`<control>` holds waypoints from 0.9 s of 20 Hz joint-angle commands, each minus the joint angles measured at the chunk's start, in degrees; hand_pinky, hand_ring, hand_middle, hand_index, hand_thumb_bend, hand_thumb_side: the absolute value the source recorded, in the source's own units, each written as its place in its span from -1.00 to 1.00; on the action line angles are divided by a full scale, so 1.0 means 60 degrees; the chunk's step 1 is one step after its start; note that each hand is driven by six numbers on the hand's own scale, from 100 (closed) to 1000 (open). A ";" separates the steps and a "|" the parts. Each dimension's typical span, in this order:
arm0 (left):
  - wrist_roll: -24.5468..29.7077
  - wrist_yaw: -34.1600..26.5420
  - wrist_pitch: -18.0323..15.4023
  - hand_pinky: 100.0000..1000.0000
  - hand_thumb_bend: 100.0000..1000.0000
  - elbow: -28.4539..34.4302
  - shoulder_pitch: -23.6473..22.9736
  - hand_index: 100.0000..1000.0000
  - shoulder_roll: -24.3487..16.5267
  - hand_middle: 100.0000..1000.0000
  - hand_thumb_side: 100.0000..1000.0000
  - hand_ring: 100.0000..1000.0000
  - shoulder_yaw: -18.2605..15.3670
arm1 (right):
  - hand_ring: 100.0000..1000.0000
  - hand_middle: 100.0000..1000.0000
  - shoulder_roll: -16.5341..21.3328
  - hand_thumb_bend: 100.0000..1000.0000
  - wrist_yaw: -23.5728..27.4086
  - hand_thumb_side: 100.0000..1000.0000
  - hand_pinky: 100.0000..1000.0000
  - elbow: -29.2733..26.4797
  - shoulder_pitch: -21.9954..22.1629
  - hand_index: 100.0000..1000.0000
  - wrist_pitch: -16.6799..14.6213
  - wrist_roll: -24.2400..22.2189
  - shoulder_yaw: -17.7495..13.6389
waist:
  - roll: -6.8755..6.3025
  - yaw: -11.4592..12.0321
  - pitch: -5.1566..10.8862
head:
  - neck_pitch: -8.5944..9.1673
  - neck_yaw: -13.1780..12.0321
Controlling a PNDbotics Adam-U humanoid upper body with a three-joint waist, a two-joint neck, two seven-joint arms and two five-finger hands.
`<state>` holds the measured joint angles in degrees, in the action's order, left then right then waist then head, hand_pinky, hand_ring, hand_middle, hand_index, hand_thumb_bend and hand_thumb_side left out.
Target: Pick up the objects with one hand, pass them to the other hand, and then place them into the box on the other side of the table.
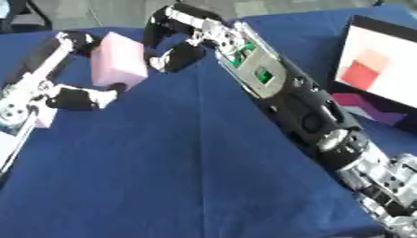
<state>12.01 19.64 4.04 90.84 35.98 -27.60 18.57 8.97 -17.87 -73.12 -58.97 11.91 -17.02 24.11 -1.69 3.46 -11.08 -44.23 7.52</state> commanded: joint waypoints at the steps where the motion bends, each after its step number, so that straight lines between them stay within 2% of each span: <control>1: -0.0042 0.0065 0.0022 0.53 -1.00 0.0059 0.0087 0.00 -0.0053 0.10 -1.00 0.38 0.0007 | 0.48 0.18 0.0081 -0.39 0.0002 -1.00 0.75 -0.0348 -0.0238 0.38 0.0008 -0.0125 -0.0076 | 0.0057 -0.0018 0.0224 | 0.0019 0.0013; 4: -0.0122 0.0187 0.0092 0.52 -1.00 0.0059 0.0050 -0.01 -0.0084 0.09 -1.00 0.38 0.0004 | 0.56 0.45 0.0135 -0.16 -0.0311 -1.00 0.77 -0.0541 -0.0272 0.65 0.0022 -0.0194 -0.0091 | 0.0054 -0.0035 0.0227 | 0.0019 0.0011; 6: -0.0171 0.0305 0.0132 0.52 -1.00 0.0057 0.0041 -0.01 -0.0095 0.09 -1.00 0.38 0.0015 | 0.62 0.51 0.0172 -0.02 -0.0582 -1.00 0.78 -0.0755 -0.0300 0.74 -0.0019 -0.0386 -0.0088 | 0.0052 -0.0037 0.0229 | 0.0019 0.0019; 9: -0.0276 0.0431 0.0192 0.52 -1.00 0.0031 0.0027 -0.01 -0.0075 0.07 -1.00 0.36 0.0010 | 0.65 0.54 0.0231 0.09 -0.0954 -0.94 0.79 -0.1122 -0.0314 0.78 -0.0072 -0.0710 -0.0143 | 0.0057 -0.0043 0.0230 | 0.0019 0.0017; 18: -0.0496 0.0543 0.0295 0.51 -1.00 0.0012 -0.0004 -0.01 -0.0043 0.03 -1.00 0.34 0.0017 | 0.65 0.55 0.0322 0.13 -0.0968 -0.89 0.78 -0.1752 -0.0300 0.78 0.0048 -0.1116 -0.0183 | 0.0056 -0.0058 0.0221 | 0.0019 0.0027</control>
<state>9.38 22.53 5.80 90.50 35.31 -27.13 18.95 9.97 -23.90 -81.96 -59.48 12.08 -23.49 23.42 -1.69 3.14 -11.08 -44.23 7.54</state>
